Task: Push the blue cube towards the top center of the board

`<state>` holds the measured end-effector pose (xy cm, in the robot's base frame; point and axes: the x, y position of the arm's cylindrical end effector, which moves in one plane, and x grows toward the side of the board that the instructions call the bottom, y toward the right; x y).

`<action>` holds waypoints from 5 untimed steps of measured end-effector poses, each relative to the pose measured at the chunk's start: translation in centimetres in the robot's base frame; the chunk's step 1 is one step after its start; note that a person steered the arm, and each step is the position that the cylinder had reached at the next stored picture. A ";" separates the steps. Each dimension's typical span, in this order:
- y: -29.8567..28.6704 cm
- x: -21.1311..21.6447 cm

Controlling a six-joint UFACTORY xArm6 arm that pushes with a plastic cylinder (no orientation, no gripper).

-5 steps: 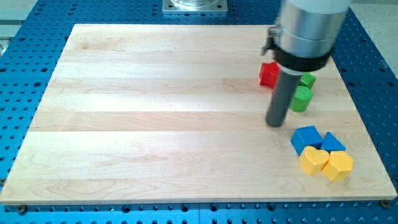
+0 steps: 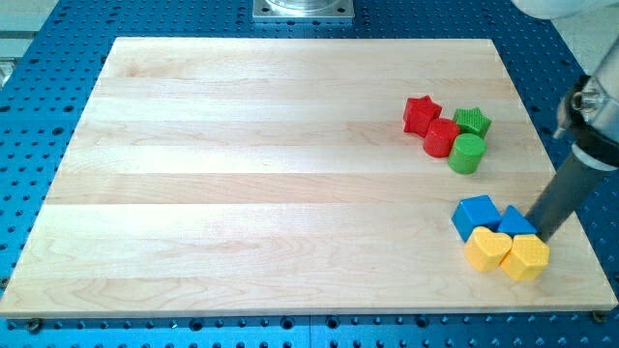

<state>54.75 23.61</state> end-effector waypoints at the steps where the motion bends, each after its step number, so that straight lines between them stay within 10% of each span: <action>1: -3.5 0.0; 5: -16.8 -7.0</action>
<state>47.77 6.76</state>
